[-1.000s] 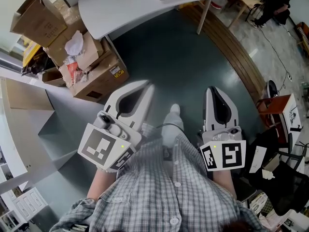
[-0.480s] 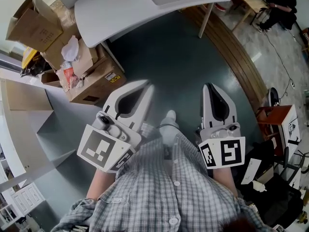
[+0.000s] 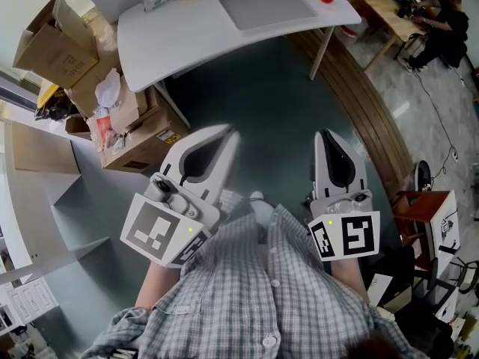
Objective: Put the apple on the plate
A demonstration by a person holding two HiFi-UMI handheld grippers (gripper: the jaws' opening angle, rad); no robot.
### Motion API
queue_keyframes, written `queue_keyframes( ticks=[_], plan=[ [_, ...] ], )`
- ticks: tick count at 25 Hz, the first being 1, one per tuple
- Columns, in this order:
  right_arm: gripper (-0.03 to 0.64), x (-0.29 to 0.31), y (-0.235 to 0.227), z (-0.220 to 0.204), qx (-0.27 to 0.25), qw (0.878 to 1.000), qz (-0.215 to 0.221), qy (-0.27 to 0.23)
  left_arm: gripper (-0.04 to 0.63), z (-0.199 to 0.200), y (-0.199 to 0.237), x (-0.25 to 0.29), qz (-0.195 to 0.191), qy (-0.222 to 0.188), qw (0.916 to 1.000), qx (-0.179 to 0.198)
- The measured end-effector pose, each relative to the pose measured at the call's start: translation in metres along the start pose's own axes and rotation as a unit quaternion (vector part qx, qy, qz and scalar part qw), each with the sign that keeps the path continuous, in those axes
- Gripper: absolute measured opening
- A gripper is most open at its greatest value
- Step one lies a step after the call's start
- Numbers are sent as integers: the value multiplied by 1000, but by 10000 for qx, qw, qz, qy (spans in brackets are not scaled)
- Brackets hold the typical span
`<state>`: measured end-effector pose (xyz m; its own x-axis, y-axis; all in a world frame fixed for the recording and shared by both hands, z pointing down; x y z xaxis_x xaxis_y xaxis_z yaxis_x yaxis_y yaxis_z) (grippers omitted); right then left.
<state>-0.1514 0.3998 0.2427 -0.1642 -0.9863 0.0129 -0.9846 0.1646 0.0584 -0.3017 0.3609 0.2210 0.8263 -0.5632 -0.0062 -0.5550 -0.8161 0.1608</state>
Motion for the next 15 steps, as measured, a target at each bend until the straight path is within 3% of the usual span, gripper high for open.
queue_keyframes(
  ticks=[7,15],
  plan=[
    [26,14,-42,1,-136,9999,71,-22,9,0,-6,43,46,-106,9999,-26],
    [26,13,-70,-10,-29,9999,-134,6,9,-4,-16,73,-145,-16,9999,12]
  ],
)
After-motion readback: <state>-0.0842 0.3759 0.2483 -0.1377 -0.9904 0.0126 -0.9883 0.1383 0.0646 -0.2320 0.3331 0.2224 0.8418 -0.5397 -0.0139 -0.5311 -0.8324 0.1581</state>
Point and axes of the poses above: the fingertips, and each gripper's own axes: x forward along the fingers, y to its left, z out of its top, the point moved 2 cm from there along -x, backward along the fingers, and after that the axes turned 3 degrees about z, right-handed, at the moved point
